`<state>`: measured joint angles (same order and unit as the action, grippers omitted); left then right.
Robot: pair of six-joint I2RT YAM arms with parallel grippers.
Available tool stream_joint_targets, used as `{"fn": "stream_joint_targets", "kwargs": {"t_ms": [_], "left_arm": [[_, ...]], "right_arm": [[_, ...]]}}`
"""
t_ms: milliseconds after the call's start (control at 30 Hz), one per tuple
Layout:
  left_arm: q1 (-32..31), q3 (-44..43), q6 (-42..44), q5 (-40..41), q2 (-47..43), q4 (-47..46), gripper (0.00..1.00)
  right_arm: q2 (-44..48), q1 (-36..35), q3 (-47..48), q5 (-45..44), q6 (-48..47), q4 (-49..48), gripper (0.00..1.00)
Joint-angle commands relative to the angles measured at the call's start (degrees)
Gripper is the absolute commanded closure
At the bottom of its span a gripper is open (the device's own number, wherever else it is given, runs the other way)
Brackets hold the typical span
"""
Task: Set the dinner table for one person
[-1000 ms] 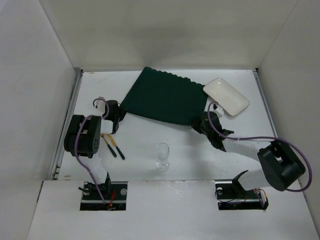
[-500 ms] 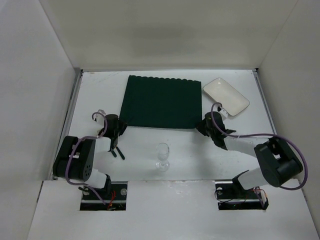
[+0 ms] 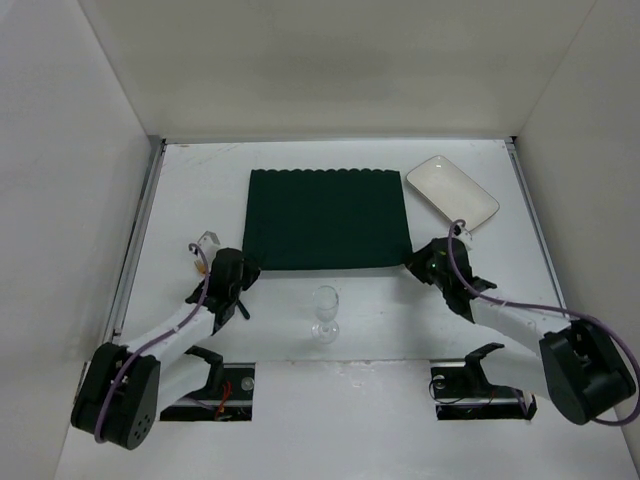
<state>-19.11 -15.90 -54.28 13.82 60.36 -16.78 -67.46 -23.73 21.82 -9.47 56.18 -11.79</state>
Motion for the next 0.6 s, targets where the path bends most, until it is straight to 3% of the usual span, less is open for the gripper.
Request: {"fn": "stream_joint_targets", "kwargs": {"t_ms": [0, 367, 433, 500, 567], "left_arm": [[-2.28, 1.22, 1.46, 5.07, -3.31, 7.27, 0.94], [-8.88, 3.24, -2.94, 8.41, -11.39, 16.24, 0.91], [-8.88, 2.72, -2.85, 8.59, -12.54, 17.39, 0.87], [-9.4, 1.06, -2.06, 8.85, -13.42, 19.23, 0.78], [-10.89, -0.18, -1.53, 10.6, -14.73, 20.64, 0.7]], "right_arm": [[4.43, 1.44, -1.52, -1.6, -0.29, 3.96, 0.91], [16.65, 3.64, -5.3, -0.63, -0.2, 12.05, 0.86], [17.89, 4.17, -5.39, -0.63, -0.2, 13.02, 0.74], [18.85, 4.26, -4.95, -0.46, -0.63, 13.81, 0.56], [20.08, 4.35, -3.9, -1.16, -2.73, 15.12, 0.46]]}}
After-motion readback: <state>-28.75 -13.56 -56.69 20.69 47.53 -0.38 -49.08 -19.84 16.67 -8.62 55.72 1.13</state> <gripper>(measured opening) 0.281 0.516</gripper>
